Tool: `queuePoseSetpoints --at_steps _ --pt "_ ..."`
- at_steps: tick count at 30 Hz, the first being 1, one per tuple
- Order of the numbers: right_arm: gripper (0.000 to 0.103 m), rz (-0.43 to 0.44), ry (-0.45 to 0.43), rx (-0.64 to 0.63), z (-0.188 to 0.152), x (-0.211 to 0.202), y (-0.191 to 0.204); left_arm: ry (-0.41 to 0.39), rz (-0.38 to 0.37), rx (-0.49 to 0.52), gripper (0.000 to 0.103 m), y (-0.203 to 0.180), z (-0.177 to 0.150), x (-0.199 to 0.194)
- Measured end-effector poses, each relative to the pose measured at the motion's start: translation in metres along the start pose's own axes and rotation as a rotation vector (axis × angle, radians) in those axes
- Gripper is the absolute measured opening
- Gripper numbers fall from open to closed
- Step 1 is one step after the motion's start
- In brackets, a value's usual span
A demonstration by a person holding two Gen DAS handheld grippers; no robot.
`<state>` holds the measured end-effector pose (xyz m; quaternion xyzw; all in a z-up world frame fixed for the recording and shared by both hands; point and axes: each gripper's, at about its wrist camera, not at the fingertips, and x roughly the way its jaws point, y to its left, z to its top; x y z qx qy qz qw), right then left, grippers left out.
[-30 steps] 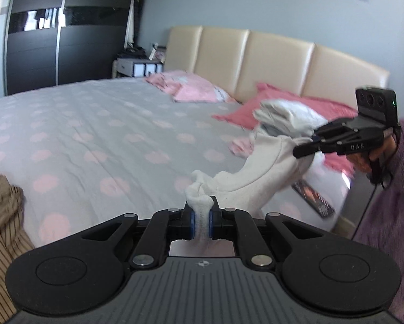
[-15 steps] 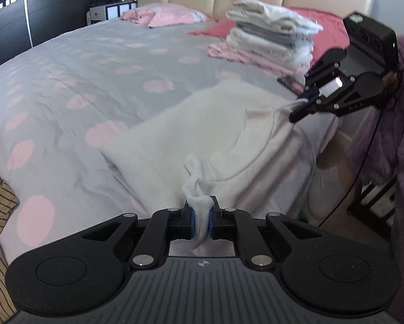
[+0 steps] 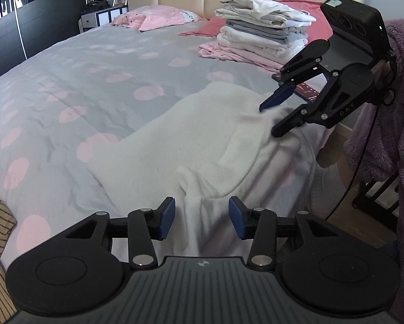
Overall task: Fold clothes
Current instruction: 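Release the sweater with both grippers and move back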
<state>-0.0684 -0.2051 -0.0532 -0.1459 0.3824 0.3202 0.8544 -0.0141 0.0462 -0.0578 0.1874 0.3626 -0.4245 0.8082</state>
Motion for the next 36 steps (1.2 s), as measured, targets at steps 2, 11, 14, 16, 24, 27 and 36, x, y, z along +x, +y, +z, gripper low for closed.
queuePoseSetpoints --at_steps 2,11,14,16,24,27,36 --pt "0.045 -0.001 -0.003 0.058 0.004 0.007 -0.007 -0.003 -0.004 0.006 0.030 -0.001 0.002 0.002" --pt "0.019 0.137 -0.033 0.007 0.002 -0.017 0.004 -0.015 -0.121 0.010 0.014 -0.006 -0.003 -0.017" --pt "0.020 0.186 -0.010 -0.026 -0.004 -0.027 0.011 0.022 -0.159 0.033 0.014 -0.015 -0.011 -0.016" --pt "0.021 0.197 0.019 -0.051 -0.010 -0.028 0.018 0.051 -0.165 0.045 0.014 -0.020 -0.016 -0.013" --pt "0.042 0.195 0.031 -0.037 -0.017 -0.034 0.034 0.013 -0.193 -0.018 0.021 -0.021 -0.014 -0.028" --pt "0.043 0.156 -0.006 0.017 -0.013 -0.036 0.034 -0.051 -0.145 -0.081 0.025 -0.011 -0.008 -0.036" --pt "0.045 -0.100 -0.068 0.286 0.003 -0.020 -0.007 -0.124 0.107 -0.398 0.037 0.047 0.004 -0.020"
